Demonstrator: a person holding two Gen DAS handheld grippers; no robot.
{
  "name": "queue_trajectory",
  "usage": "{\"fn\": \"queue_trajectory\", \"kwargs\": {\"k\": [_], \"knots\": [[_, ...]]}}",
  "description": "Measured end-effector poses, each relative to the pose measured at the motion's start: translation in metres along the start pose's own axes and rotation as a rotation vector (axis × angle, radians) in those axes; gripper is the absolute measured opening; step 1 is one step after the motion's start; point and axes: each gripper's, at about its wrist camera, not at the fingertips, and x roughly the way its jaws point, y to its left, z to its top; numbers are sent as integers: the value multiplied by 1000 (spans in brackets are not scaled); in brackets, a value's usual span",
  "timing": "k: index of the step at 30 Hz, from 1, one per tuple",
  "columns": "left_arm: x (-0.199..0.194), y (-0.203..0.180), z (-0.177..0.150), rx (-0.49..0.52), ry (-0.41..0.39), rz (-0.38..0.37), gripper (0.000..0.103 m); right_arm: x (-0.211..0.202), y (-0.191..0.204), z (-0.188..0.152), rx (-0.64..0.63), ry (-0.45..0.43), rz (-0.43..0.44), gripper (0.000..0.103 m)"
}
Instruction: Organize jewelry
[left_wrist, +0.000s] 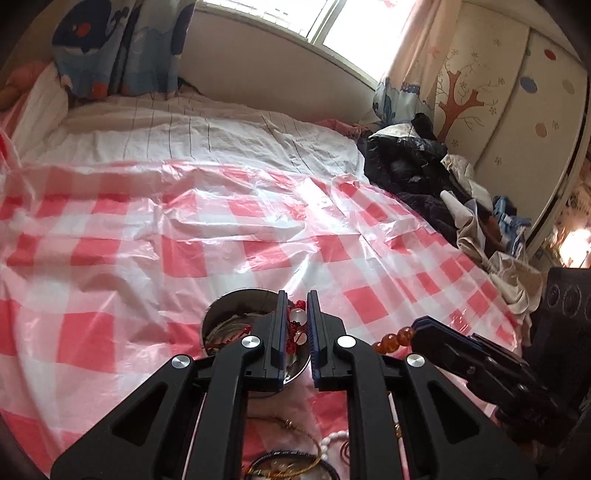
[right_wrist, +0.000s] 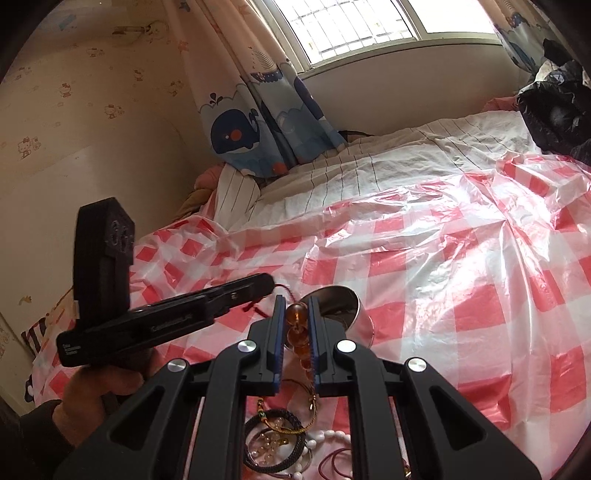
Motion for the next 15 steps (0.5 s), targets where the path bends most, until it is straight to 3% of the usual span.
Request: {"fn": "queue_trajectory", "kwargs": {"k": [3,8,10,11,13,15], "knots": [[29,17,-1,-55,82,34,21,14,8,13,-19,-2,18,12],[10,35,-8,-35,59,159,44,33,18,26,-29,-6,60,12],[0,39,-12,-5,66,210,48,47,16,24,-48,19,-14,16],[-5,40,-14,5,68,235,51,54,12,21,-60,37,-71,26],[-16,40,-21,19,72,267,54,59,-2,13,-35,67,-129,28],[-28,36,-31,36,77,276,56,50,-13,7,3,81,-134,28]]}}
